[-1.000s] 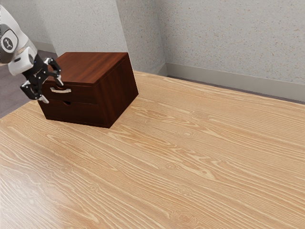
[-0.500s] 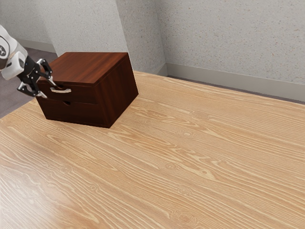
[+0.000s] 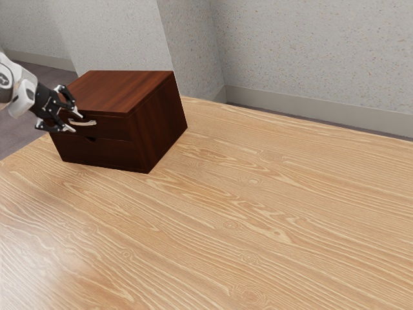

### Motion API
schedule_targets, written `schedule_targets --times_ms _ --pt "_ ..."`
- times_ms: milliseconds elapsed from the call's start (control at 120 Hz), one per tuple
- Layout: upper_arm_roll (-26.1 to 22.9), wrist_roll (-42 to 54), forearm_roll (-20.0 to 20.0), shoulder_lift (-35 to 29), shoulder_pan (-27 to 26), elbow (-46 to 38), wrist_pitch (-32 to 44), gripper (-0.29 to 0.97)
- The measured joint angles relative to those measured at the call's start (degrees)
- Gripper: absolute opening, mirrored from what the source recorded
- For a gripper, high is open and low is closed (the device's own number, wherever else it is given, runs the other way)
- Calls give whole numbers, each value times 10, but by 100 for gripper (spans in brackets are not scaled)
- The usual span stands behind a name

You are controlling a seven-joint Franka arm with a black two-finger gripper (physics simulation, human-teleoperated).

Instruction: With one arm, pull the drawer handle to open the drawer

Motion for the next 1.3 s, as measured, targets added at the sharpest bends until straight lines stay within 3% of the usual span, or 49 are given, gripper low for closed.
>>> schedule_targets --times_ms 308,642,1300 --pt "-1 28 -15 22 1 6 19 19" --pt "-2 49 -24 25 4 1 31 -4" --pt "-46 90 -25 -122 81 -203 60 -11"
